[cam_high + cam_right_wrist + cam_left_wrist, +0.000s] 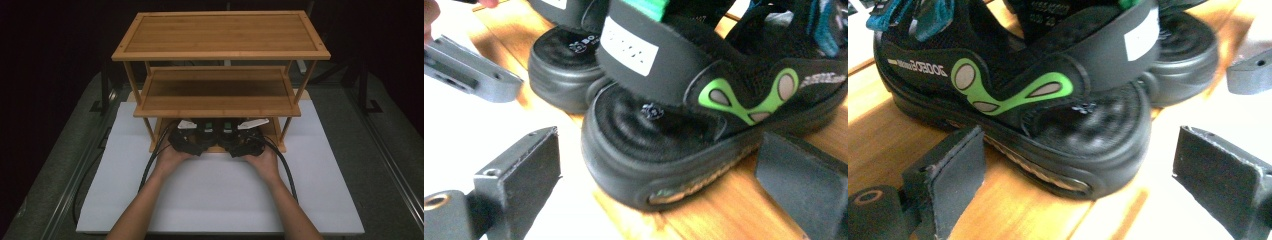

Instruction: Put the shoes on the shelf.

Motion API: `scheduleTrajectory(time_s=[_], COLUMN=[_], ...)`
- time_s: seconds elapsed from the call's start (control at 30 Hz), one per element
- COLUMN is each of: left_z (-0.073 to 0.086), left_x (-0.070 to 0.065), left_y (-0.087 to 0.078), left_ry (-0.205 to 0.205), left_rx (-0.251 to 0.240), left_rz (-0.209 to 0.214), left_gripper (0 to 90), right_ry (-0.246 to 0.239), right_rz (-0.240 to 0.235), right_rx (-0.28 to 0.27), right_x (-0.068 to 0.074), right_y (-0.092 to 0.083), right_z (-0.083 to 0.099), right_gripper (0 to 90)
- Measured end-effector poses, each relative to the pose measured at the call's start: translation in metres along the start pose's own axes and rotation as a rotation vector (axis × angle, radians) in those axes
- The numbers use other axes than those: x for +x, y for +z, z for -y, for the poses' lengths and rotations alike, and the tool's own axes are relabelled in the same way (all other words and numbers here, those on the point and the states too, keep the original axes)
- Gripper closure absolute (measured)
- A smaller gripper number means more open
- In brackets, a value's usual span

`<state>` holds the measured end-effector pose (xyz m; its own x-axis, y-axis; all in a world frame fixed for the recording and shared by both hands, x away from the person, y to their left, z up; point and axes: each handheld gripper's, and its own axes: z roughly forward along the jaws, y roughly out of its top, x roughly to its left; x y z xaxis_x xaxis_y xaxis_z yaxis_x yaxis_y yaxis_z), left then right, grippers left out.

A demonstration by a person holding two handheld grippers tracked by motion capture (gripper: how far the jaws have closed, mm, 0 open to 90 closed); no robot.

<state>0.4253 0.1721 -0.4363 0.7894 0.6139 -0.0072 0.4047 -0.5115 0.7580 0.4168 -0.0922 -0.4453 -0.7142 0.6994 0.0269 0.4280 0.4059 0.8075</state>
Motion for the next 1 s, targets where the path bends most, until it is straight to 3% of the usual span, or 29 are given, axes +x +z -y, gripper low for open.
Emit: scheduleTrajectory(time_s=[0.07,0.13,0.17,0.27,0.37,0.6,0.7,1.0], left_z=[0.001,0.004,0.006,0.013,0.02,0.036,0.046,0.079], left_x=[-0.003,-0.005,-0.005,-0.006,-0.007,-0.015,-0.018,-0.02], left_y=[-0.007,-0.015,-0.018,-0.033,-0.047,-0.077,-0.09,-0.127], left_ry=[0.027,0.02,0.013,-0.004,0.004,0.02,0.015,0.002], left_rx=[0.015,0.01,0.009,0.012,0.017,0.02,0.002,0.007], left_rz=[0.003,0.009,0.011,0.025,0.023,0.011,0.005,-0.03], left_gripper=[6.5,6.5,6.5,6.5,6.5,6.5,6.6,6.6], right_ry=[-0.007,0.026,0.046,0.056,0.056,0.067,0.08,0.101], right_rz=[0.005,-0.005,-0.026,-0.027,-0.022,-0.019,-0.006,0.027], right_rx=[0.011,0.03,0.007,0.0,-0.003,-0.024,-0.031,-0.055], right_x=[0.002,0.004,0.004,0.002,0.0,-0.001,-0.004,-0.007], right_y=[-0.005,-0.012,-0.017,-0.029,-0.047,-0.08,-0.095,-0.134], right_z=[0.002,0.006,0.008,0.014,0.02,0.034,0.043,0.074], right_gripper=[2.6,2.5,2.1,1.8,1.8,1.8,1.8,1.8])
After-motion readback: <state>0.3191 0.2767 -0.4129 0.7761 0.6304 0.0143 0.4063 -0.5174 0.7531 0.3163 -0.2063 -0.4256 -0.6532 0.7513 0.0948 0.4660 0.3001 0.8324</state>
